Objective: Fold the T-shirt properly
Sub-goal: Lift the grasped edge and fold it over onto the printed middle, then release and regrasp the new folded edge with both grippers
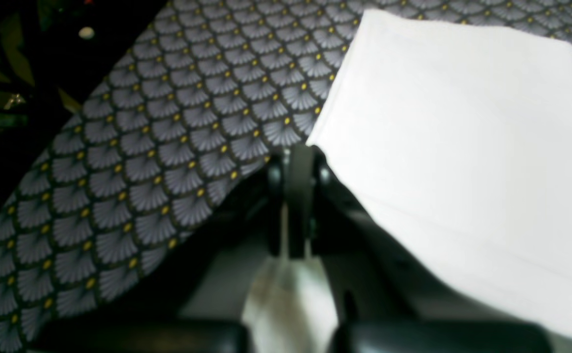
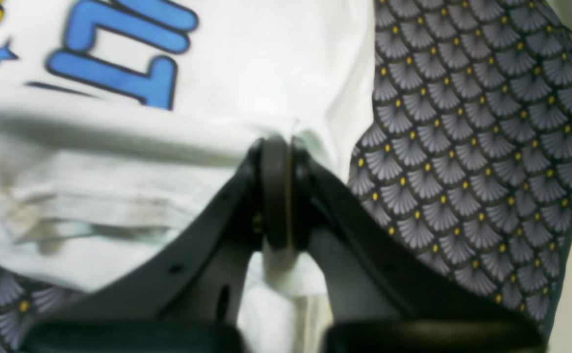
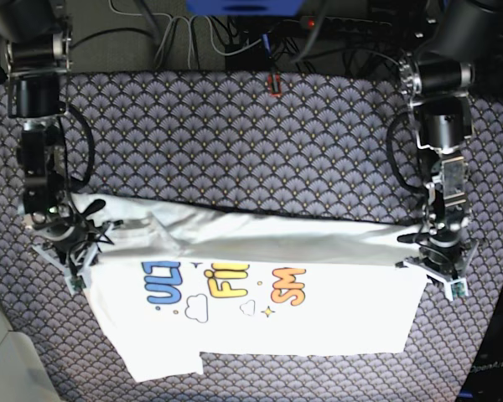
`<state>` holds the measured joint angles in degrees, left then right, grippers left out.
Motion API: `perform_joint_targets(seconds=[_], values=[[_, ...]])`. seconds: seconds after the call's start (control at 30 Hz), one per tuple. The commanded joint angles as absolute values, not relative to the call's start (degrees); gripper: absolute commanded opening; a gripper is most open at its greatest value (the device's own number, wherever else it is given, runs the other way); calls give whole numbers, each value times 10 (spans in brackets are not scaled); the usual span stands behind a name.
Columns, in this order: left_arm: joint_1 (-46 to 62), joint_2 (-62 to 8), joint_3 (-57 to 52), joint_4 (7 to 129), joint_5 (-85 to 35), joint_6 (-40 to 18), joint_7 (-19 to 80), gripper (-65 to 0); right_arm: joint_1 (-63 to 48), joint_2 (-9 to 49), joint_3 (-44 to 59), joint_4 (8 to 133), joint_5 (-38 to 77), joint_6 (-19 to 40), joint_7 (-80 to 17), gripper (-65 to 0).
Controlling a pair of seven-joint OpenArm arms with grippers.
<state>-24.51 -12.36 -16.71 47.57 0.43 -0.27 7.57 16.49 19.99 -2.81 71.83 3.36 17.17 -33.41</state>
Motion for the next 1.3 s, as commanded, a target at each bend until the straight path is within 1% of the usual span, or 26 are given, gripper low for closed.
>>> perform_joint_targets(seconds=[0.0,0.2,0.47,0.73,0.97,1.27], values=[[-266,-129,-167,484,5,-2,58,-645,179,206,-24,720,25,171,-316,-650],[-273,-129,-167,483,5,-2,58,-645,182,198,-24,685,17,171,-287,-650],[-277,-126,-167,482,5,-2,58,-645,208,178,-25,678,16,171,-290,-650],[-277,-128,-167,482,5,-3,58,-645,249,174,-27,623,16,171,-289,-650],[-278,-129,-167,482,5,-3,58,-645,254,173,-102,624,16,171,-289,-650],[-278,-129,-167,482,5,-3,58,-643,261,172,-105,620,15,171,-290,-650]])
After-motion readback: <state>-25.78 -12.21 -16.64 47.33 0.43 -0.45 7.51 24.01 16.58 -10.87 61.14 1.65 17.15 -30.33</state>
